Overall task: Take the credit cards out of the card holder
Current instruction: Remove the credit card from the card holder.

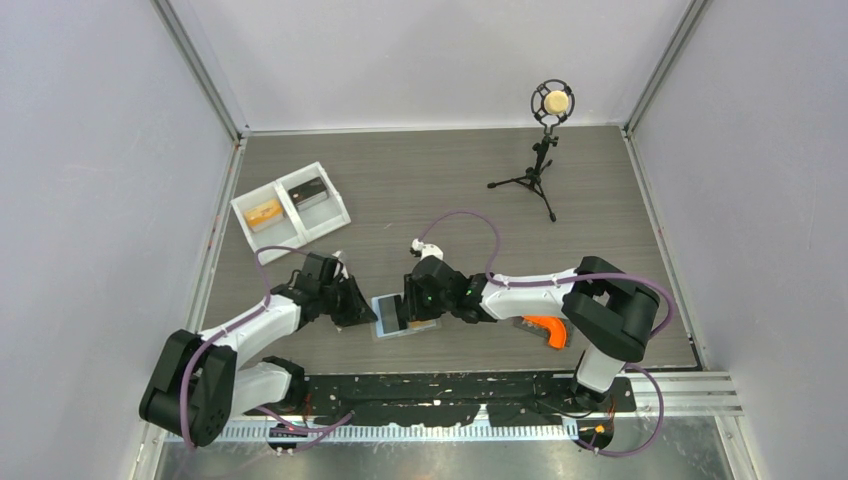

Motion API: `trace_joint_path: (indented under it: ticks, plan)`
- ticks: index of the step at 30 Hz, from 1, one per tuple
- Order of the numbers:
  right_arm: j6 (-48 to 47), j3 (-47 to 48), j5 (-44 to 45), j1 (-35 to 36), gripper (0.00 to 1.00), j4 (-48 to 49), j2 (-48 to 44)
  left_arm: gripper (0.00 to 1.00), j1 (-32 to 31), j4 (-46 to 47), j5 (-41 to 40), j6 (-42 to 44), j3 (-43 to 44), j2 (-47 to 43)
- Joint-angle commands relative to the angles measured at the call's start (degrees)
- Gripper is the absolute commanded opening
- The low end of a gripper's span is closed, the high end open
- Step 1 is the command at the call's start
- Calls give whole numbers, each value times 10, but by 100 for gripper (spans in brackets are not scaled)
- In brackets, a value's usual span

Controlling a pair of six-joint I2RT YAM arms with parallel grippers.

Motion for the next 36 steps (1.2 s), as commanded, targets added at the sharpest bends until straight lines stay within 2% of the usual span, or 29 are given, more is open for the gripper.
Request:
trace_joint_path:
  ticks: [1, 17, 36]
  plan:
    - [6, 8, 5, -3, 36, 4, -13, 12, -2, -15, -22, 21, 1, 14]
    - [25, -4, -49, -9, 36, 57, 12, 12, -2, -14, -18, 17, 0, 13]
    - [13, 9, -15, -9, 36, 6, 15, 12, -2, -13, -18, 14, -4, 10]
